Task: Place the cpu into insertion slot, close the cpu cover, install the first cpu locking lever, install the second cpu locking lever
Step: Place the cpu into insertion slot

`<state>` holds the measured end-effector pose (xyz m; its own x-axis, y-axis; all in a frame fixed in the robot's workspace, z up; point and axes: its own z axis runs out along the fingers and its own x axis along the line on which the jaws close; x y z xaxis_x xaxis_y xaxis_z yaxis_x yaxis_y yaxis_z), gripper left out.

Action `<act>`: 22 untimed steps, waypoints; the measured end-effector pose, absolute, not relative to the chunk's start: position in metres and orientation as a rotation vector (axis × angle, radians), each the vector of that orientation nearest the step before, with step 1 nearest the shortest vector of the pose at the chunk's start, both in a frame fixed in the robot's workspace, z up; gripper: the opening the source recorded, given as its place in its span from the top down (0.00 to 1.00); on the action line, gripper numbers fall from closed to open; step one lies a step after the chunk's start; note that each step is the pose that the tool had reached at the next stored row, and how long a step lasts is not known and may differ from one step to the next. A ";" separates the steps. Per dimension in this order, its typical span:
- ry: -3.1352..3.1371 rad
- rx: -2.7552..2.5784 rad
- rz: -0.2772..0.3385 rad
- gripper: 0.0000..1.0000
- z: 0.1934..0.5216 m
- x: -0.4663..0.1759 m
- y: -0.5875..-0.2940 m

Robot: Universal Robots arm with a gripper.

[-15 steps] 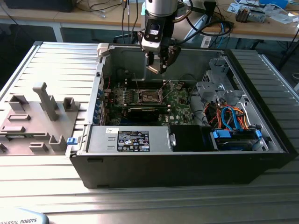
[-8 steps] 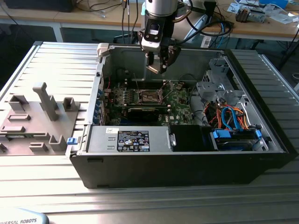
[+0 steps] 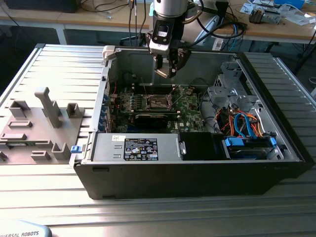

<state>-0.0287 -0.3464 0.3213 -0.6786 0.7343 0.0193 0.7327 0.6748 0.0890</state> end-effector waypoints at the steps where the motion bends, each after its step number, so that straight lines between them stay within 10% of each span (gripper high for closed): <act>1: 2.858 1.253 0.139 0.46 0.321 -0.029 -0.346; 22: 2.841 1.286 0.136 0.46 0.321 -0.029 -0.346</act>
